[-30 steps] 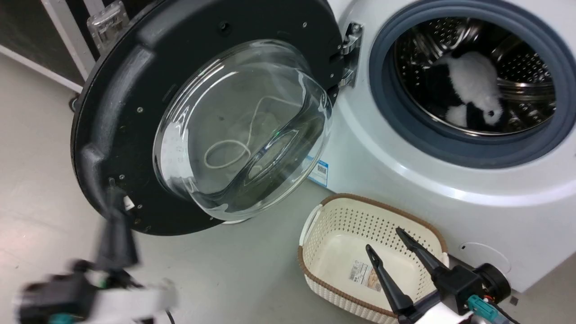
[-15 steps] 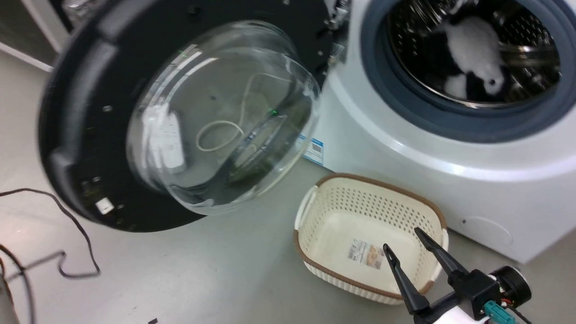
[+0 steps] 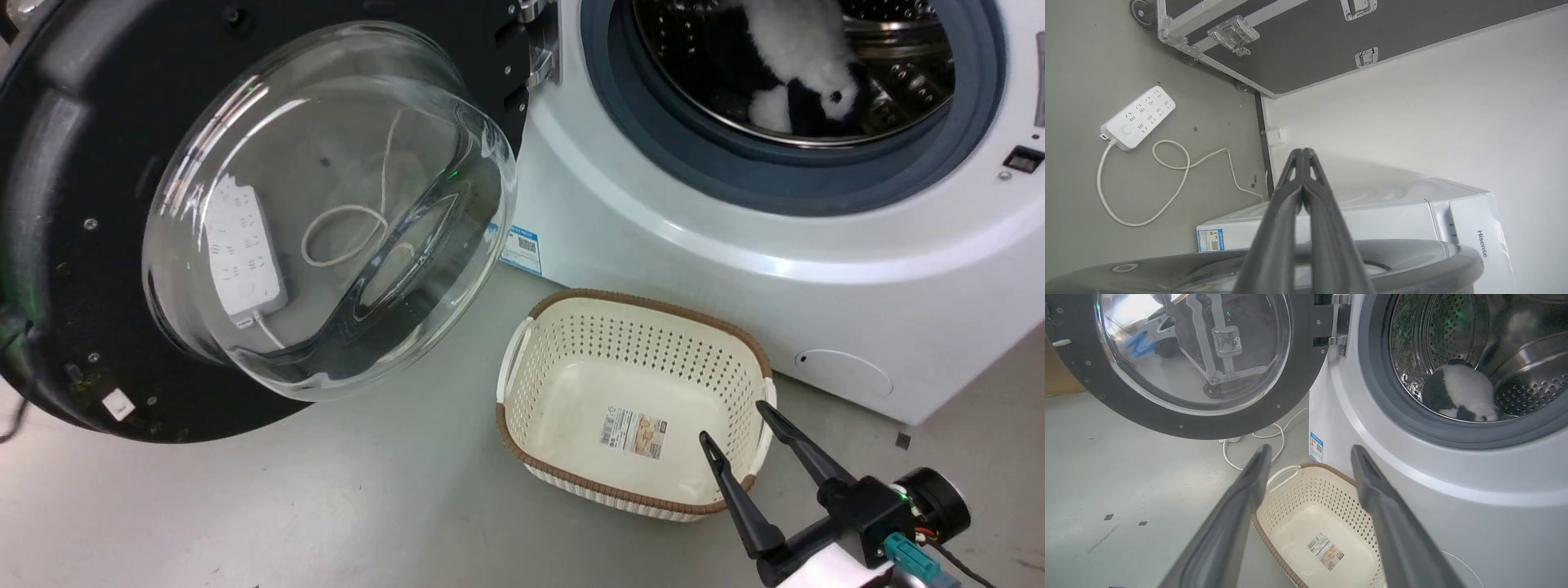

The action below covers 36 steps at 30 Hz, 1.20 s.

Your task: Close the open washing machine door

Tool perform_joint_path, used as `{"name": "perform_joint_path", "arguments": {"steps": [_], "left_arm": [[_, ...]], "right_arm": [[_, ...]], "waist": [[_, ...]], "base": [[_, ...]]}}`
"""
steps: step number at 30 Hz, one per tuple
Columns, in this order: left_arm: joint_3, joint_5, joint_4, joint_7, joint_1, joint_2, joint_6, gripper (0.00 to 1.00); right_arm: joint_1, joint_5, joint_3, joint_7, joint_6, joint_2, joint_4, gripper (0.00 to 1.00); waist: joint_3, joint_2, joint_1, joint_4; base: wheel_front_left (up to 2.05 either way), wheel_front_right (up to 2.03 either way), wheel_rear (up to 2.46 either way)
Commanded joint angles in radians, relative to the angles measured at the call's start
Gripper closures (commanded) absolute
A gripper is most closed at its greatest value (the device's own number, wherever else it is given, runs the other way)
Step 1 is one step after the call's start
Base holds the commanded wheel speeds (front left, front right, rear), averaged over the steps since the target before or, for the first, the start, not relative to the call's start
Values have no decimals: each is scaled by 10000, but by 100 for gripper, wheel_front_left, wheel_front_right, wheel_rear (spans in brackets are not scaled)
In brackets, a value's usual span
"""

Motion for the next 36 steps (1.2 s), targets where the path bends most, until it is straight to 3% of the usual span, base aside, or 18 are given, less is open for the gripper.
{"name": "perform_joint_path", "arguments": {"steps": [1, 9, 15, 16, 22, 28, 36], "left_arm": [[123, -301, 16, 311, 51, -95, -64, 100], [-329, -1078, -679, 2338, 1350, -803, -588, 100], [-540, -1362, -1356, 3269, 2505, -1329, -731, 100], [-715, -1562, -1861, 3832, 3223, -1733, -822, 100], [-1138, -2060, -3291, 4777, 4711, -2733, -874, 100], [-2215, -2805, -4673, 4952, 6056, -3204, -771, 100], [-5374, -4609, -5997, 3230, 7667, -3227, -738, 100]], "right_arm": [[-51, 59, -38, -45, 8, 30, 31, 0], [66, 51, -101, -45, 8, 273, 200, 0], [216, 53, -165, -45, 8, 413, 323, 0], [324, 28, -279, -45, 8, 498, 350, 0], [539, -51, -711, -45, 8, 680, 315, 0], [601, -167, -1100, -45, 8, 731, 246, 0], [531, -377, -1402, -45, 8, 668, 191, 0]], "waist": [[-84, 0, -1, 9], [-669, 0, -1, 143], [-1176, 0, -1, 149], [-1442, 0, -1, 82], [-1831, 0, -1, -206], [-1976, 0, -1, -778], [-1891, 0, -1, -2054]], "base": [[0, 0, 0], [0, 0, 0], [0, 0, 0], [0, 0, 0], [0, 0, 0], [0, 0, 0], [0, 0, 0]]}}
